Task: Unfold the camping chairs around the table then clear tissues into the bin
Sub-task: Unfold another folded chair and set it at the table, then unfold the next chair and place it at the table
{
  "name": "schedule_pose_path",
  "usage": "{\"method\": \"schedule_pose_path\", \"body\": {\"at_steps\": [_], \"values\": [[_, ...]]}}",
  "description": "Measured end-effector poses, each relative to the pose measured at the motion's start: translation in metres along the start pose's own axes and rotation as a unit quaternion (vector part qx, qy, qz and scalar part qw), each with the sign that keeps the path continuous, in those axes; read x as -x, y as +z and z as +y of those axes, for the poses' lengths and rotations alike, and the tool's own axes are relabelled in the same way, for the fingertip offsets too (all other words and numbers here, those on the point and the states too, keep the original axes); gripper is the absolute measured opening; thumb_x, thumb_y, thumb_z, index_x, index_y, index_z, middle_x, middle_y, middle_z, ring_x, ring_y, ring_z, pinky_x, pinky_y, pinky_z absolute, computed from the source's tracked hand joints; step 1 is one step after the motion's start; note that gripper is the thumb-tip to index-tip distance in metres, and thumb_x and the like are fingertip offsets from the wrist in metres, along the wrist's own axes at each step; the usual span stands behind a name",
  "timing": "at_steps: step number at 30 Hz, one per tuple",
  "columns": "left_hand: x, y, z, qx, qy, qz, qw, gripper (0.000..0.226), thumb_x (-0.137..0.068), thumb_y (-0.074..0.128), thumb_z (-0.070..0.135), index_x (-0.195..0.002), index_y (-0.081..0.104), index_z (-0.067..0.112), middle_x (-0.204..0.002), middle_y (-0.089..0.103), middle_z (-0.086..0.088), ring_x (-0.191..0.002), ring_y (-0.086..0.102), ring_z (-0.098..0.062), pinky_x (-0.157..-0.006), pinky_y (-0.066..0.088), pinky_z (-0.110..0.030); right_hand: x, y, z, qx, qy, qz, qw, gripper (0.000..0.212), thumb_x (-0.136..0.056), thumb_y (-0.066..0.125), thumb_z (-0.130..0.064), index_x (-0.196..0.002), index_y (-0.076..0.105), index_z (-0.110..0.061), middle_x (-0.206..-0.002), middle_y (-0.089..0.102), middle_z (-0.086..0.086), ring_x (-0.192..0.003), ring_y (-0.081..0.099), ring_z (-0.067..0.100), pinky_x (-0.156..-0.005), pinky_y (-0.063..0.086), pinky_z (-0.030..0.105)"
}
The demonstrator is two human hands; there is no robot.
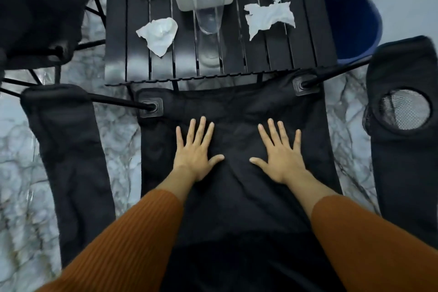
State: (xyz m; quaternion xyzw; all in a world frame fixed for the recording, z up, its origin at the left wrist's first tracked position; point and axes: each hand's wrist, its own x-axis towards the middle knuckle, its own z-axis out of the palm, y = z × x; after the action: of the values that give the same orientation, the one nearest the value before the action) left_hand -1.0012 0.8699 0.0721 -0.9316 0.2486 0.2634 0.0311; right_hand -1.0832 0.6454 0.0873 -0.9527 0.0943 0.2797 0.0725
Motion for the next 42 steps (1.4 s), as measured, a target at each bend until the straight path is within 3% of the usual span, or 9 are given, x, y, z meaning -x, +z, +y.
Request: {"method": "schedule_pose_path", "body": {"at_steps": [3,8,12,16,22,31,35,39,42], "values": [[0.043,0.014,0.001,0.049,0.005,-0.004,0.999,0.088,-0.084,0.022,0.077,-0.148,-0.021,0.033,-0.159,-0.027,0.001,-0.146,-0.027,-0.026,-0.117,-0.013,-0.058,0.037,0.016,0.001,-0.019,-0.007,0.039,0.999,0.087,-0.087,0.028,-0.074,-0.15,-0.015,-0.034,-0.16,-0.022,-0.004,-0.147,-0.022,0.021,-0.115,-0.011,0.061],[0.076,0.046,-0.011,0.029,-0.05,-0.134,0.989,0.093,-0.072,0.005,0.086,-0.144,-0.028,0.037,-0.154,-0.036,0.007,-0.14,-0.036,-0.021,-0.115,-0.016,-0.06,0.065,0.039,0.017,0.027,0.031,-0.122,0.992,0.089,-0.079,0.01,-0.082,-0.146,-0.026,-0.035,-0.154,-0.033,-0.011,-0.143,-0.031,0.016,-0.113,-0.019,0.061],[0.074,0.027,-0.007,0.039,-0.045,-0.176,0.983,0.089,-0.081,0.016,0.082,-0.147,-0.022,0.036,-0.156,-0.033,0.006,-0.144,-0.03,-0.024,-0.116,-0.014,-0.059,0.057,0.016,0.008,0.007,0.033,-0.181,0.983,0.091,-0.085,0.031,-0.075,-0.149,-0.018,-0.034,-0.156,-0.029,-0.009,-0.146,-0.026,0.019,-0.113,-0.014,0.061],[0.088,-0.021,-0.001,0.097,-0.047,-0.198,0.974,0.078,-0.092,0.031,0.065,-0.153,0.0,0.029,-0.163,-0.008,-0.003,-0.15,-0.014,-0.026,-0.12,-0.006,-0.052,0.076,-0.024,-0.004,-0.055,0.052,-0.163,0.984,0.078,-0.093,0.047,-0.052,-0.154,0.005,-0.027,-0.163,0.008,0.001,-0.15,-0.001,0.024,-0.121,0.007,0.05],[0.131,-0.129,-0.002,0.153,-0.052,-0.089,0.983,0.047,-0.098,0.044,0.031,-0.141,0.043,0.014,-0.149,0.044,-0.008,-0.145,0.027,-0.026,-0.119,0.021,-0.04,0.123,-0.115,-0.033,-0.102,0.032,-0.119,0.987,0.056,-0.097,0.05,-0.036,-0.147,0.033,-0.017,-0.151,0.037,0.007,-0.137,0.035,0.025,-0.111,0.035,0.039],[0.232,-0.278,-0.02,0.186,-0.123,0.052,0.973,0.037,-0.095,0.048,0.031,-0.129,0.056,0.02,-0.129,0.062,-0.009,-0.116,0.058,-0.033,-0.095,0.049,-0.041,0.184,-0.27,-0.107,-0.084,-0.067,0.005,0.994,0.052,-0.095,0.051,-0.033,-0.143,0.039,-0.017,-0.145,0.043,0.007,-0.131,0.042,0.029,-0.105,0.041,0.043],[0.283,-0.324,-0.042,0.188,-0.157,0.085,0.966,0.032,-0.093,0.048,0.029,-0.12,0.061,0.018,-0.122,0.065,-0.01,-0.112,0.06,-0.034,-0.093,0.049,-0.041,0.213,-0.328,-0.146,-0.06,-0.104,0.057,0.991,0.046,-0.093,0.053,-0.033,-0.134,0.046,-0.013,-0.136,0.052,0.011,-0.125,0.048,0.033,-0.102,0.043,0.044],[0.338,-0.346,-0.066,0.17,-0.182,0.126,0.96,0.038,-0.093,0.048,0.029,-0.128,0.055,0.016,-0.133,0.058,-0.01,-0.122,0.053,-0.032,-0.105,0.041,-0.043,0.242,-0.363,-0.187,-0.077,-0.135,0.09,0.984,0.037,-0.088,0.057,-0.033,-0.119,0.051,-0.014,-0.126,0.059,0.014,-0.116,0.054,0.038,-0.097,0.046,0.045],[0.382,-0.346,-0.084,0.184,-0.215,0.127,0.951,0.041,-0.094,0.048,0.032,-0.13,0.052,0.014,-0.135,0.056,-0.01,-0.124,0.052,-0.031,-0.104,0.043,-0.043,0.266,-0.372,-0.22,-0.058,-0.17,0.093,0.979,0.043,-0.087,0.057,-0.033,-0.125,0.049,-0.013,-0.13,0.057,0.014,-0.119,0.052,0.037,-0.099,0.045,0.046]]}}
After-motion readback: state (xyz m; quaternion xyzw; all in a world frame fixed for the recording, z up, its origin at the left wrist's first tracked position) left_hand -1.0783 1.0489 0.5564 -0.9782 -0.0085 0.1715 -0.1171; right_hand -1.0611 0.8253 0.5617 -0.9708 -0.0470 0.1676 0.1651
